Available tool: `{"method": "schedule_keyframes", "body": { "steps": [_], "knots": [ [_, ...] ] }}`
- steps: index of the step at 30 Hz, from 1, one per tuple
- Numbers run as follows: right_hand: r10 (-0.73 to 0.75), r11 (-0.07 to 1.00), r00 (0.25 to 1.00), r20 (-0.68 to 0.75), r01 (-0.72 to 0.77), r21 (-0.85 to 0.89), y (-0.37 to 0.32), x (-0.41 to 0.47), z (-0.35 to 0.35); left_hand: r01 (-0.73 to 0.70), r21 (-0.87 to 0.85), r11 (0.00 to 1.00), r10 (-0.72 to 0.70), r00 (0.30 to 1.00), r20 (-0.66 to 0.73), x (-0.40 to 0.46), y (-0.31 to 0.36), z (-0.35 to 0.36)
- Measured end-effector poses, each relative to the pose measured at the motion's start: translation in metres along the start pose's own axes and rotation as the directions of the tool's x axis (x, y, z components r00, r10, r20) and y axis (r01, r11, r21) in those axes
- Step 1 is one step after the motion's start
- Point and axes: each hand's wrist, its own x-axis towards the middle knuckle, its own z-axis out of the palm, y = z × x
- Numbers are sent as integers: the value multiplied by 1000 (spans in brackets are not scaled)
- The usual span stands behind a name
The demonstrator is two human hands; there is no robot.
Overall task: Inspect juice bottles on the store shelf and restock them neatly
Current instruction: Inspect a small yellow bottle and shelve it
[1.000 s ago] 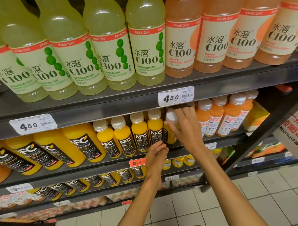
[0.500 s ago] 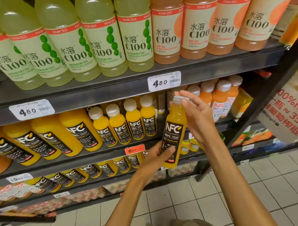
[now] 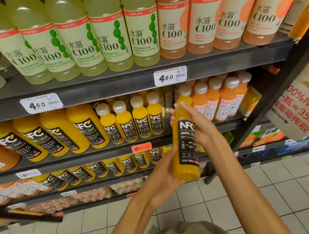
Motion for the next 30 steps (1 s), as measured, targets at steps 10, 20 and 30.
{"method": "schedule_keyframes", "body": {
  "steps": [10,20,30],
  "knots": [
    [323,941,945,-50,-314,128,18,6,-3,40,-241,970,-29,998,49,-7,10,18],
    [210,978,978,-15,-210,-11,10,15,-2,46,-334,941,-42,999,20,-10,17,12],
    [19,974,994,111,6,-225,-11,-2,28,-59,100,993,65,996,-56,-5,8,-4]
  ]
}}
